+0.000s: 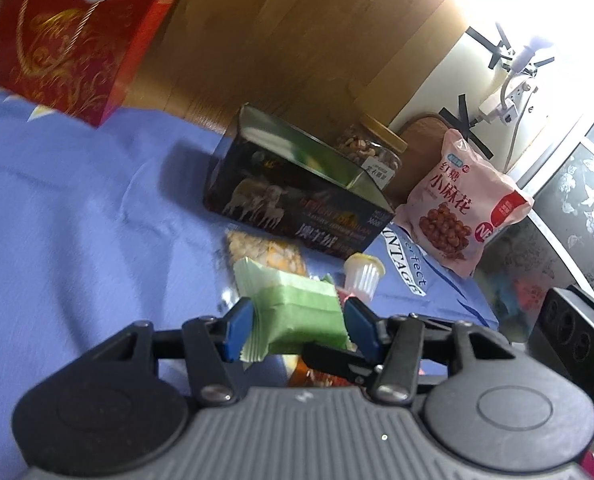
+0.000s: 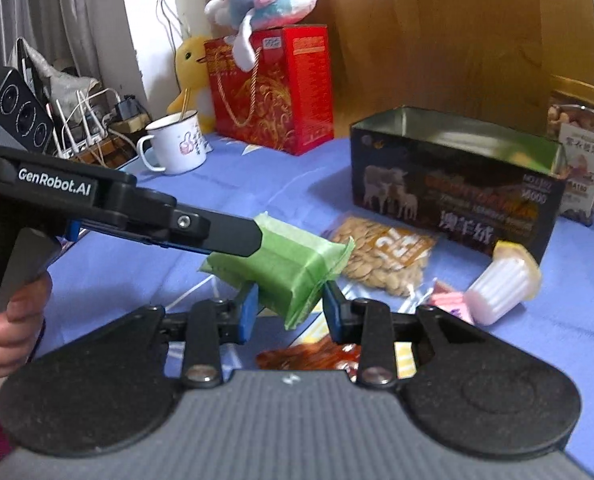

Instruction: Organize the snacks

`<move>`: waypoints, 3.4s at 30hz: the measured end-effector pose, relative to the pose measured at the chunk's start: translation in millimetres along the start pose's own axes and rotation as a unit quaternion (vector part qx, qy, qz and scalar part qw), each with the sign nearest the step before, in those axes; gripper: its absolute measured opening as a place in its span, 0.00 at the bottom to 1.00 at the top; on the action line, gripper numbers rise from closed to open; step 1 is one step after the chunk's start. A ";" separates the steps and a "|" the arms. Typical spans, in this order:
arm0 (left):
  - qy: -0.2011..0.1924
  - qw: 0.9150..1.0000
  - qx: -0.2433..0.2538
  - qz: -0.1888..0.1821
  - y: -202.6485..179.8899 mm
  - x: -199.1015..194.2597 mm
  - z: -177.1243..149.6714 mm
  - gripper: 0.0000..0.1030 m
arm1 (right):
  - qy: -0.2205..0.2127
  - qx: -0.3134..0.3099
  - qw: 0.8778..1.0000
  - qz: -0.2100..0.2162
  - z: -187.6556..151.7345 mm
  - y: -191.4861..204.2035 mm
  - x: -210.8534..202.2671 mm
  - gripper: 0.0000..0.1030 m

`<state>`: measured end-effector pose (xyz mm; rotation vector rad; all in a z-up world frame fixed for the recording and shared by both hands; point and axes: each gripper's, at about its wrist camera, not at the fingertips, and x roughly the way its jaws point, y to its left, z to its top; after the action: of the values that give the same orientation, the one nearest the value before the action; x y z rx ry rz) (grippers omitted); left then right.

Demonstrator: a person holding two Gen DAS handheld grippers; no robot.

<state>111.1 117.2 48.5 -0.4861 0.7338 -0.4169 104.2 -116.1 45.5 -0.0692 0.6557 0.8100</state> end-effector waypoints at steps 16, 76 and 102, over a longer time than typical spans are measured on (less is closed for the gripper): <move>-0.027 0.998 0.059 -0.007 -39.9 51.4 73.8 0.49 | -0.060 -0.011 0.997 -0.049 52.9 -53.4 -2.3 0.37; 0.116 0.988 0.095 -0.028 -80.4 134.5 -16.9 0.56 | -0.033 0.070 0.983 -0.166 -89.7 -75.0 -85.2 0.32; 0.110 0.990 0.092 -0.006 -82.1 121.4 -22.4 0.52 | 0.028 0.043 0.983 -0.174 -82.4 -41.1 -73.3 0.30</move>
<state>160.9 -18.5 15.3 -0.2728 0.8950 -0.5504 53.1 -217.1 13.5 -0.1236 0.7075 0.4439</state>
